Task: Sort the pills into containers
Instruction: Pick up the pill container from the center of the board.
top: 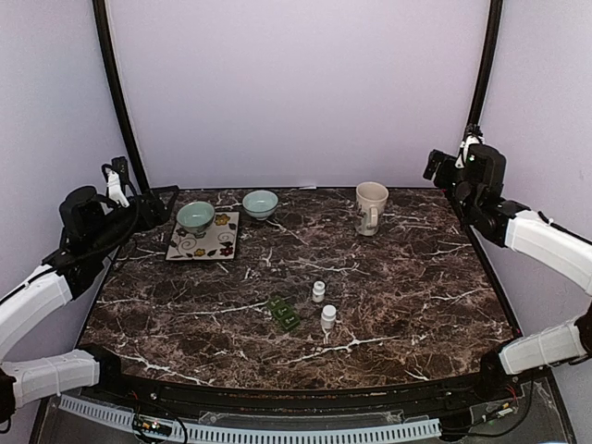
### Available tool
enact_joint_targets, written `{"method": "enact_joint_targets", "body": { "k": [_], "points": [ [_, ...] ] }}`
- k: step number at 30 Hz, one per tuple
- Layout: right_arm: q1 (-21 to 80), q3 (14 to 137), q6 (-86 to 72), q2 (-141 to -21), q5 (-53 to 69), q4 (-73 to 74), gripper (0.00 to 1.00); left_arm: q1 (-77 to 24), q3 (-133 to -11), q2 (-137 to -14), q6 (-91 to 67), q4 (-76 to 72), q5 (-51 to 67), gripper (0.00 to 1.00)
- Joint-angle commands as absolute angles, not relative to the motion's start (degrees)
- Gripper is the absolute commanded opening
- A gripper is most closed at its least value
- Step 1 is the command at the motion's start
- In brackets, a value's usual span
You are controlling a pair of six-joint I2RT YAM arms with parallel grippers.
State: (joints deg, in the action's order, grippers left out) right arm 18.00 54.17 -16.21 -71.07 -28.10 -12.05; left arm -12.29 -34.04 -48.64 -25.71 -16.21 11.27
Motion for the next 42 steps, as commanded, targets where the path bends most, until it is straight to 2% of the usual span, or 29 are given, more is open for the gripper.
{"method": "enact_joint_targets", "body": {
  "k": [1,4,5,6,8,10,17,26,35,42],
  "points": [
    [20.02,49.97,-10.40,-65.55,-33.14,-16.68,1.00,-20.56,-39.09,-50.60,-15.72,-4.30,-0.62,0.99],
    [19.00,44.38,-8.90,-61.78,-14.90,-23.85,1.00,-26.39,-41.74,-54.60,-13.58,-0.22,-4.26,0.99],
    [19.21,44.01,-9.76,-61.27,-11.66,-24.18,0.95,-28.08,-42.49,-55.92,-13.34,0.88,-4.78,0.99],
    [19.62,44.69,-10.53,-61.41,-9.43,-22.06,0.87,-29.52,-43.13,-57.23,-13.15,2.00,-5.10,0.99],
    [22.05,47.12,-10.54,-62.43,-8.17,-15.74,0.78,-32.67,-44.14,-59.81,-13.25,3.95,-5.53,0.99],
    [27.50,48.95,-8.65,-63.40,-11.91,-10.77,0.76,-36.01,-44.77,-62.54,-13.45,6.11,-6.22,0.99],
    [47.97,56.45,-7.89,-70.89,-24.92,5.76,0.79,-44.55,-43.66,-68.21,-18.42,9.09,-6.26,0.98],
    [64.87,62.22,-13.20,-81.23,-25.26,15.94,0.80,-46.14,-39.79,-68.96,-23.45,7.31,-4.39,0.93],
    [69.83,68.81,-14.59,-90.67,-17.55,18.94,0.81,-46.23,-38.00,-70.14,-25.06,6.28,-3.27,0.91],
    [70.29,72.76,-14.16,-98.07,-11.96,19.92,0.85,-46.23,-36.00,-69.37,-27.15,5.16,-3.32,0.90]
  ]
}}
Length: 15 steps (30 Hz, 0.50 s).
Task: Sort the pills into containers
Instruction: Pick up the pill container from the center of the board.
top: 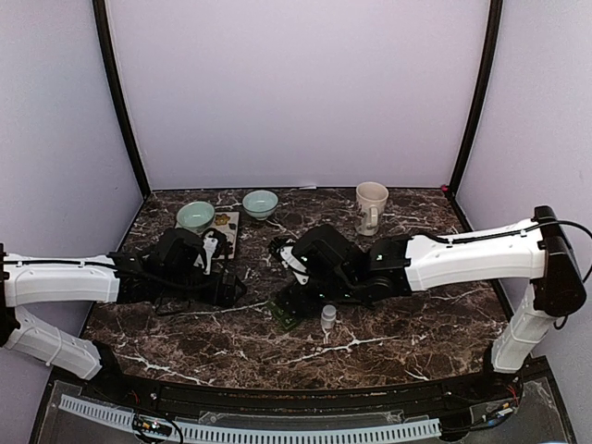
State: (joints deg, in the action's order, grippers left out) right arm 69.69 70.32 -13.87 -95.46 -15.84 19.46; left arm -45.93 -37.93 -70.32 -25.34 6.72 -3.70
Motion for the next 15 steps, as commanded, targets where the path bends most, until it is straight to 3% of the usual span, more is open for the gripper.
{"method": "enact_joint_targets", "body": {
  "k": [1,15],
  "points": [
    [70.31,73.10,-14.22,-98.75,-11.73,19.75,0.85,-46.23,-35.62,-69.09,-27.50,4.92,-3.25,0.90],
    [70.20,77.48,-14.00,-106.33,-8.63,22.11,0.88,-46.23,-32.42,-69.29,-30.40,2.13,-1.32,0.90]
  ]
}}
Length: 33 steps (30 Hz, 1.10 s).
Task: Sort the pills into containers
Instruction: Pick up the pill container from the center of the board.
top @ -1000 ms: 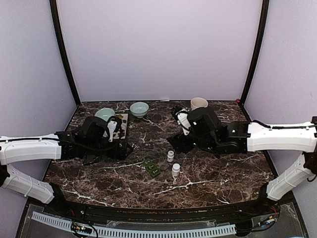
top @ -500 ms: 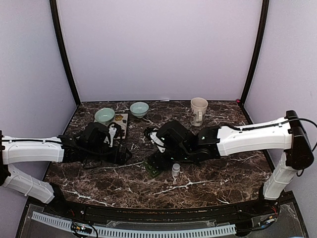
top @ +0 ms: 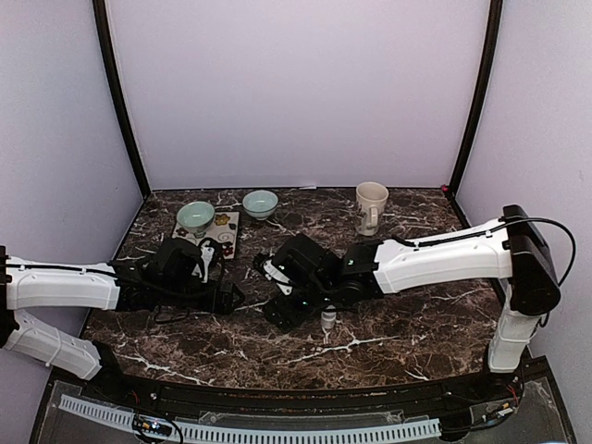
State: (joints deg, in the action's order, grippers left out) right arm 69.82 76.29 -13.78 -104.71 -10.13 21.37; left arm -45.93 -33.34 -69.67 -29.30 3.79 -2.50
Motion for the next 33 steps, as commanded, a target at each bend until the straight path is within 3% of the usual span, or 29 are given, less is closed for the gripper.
{"method": "enact_joint_targets", "body": {
  "k": [1,33],
  "points": [
    [70.19,77.50,-14.06,-106.61,-8.46,22.17,0.88,-46.23,-32.44,-69.40,-30.41,2.11,-1.32,0.90],
    [66.66,80.99,-14.08,-114.42,-8.18,24.80,0.87,-46.23,-32.82,-72.35,-30.15,1.34,-1.21,0.90]
  ]
}}
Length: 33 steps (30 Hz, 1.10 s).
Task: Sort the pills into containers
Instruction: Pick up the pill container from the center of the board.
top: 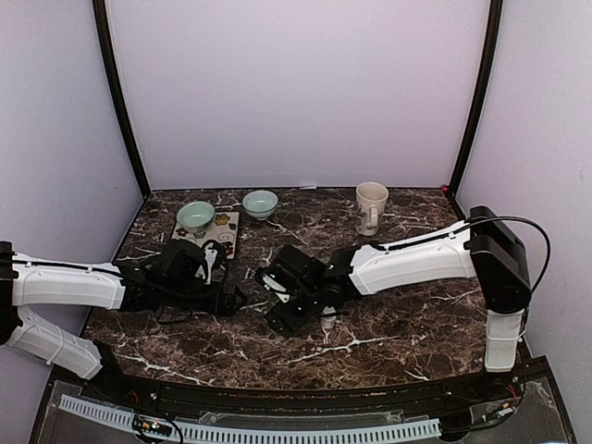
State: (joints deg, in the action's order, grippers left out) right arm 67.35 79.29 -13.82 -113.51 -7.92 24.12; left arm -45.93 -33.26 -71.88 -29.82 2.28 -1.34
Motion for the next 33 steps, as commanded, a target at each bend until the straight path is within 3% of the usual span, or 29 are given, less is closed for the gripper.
{"method": "enact_joint_targets", "body": {
  "k": [1,17,26,33],
  "points": [
    [66.44,81.02,-14.13,-114.63,-8.10,24.93,0.86,-46.23,-32.86,-72.53,-30.15,1.24,-1.15,0.90],
    [65.65,82.10,-13.98,-118.05,-6.21,26.98,0.73,-46.23,-33.31,-74.38,-29.97,0.53,-0.71,0.90],
    [65.13,82.41,-13.47,-118.25,-5.42,27.42,0.50,-46.23,-33.93,-75.40,-29.79,0.20,-0.42,0.90],
    [64.87,83.13,-11.61,-116.40,-4.22,27.09,0.46,-46.15,-34.78,-75.85,-30.64,-0.54,0.54,0.90]
  ]
}}
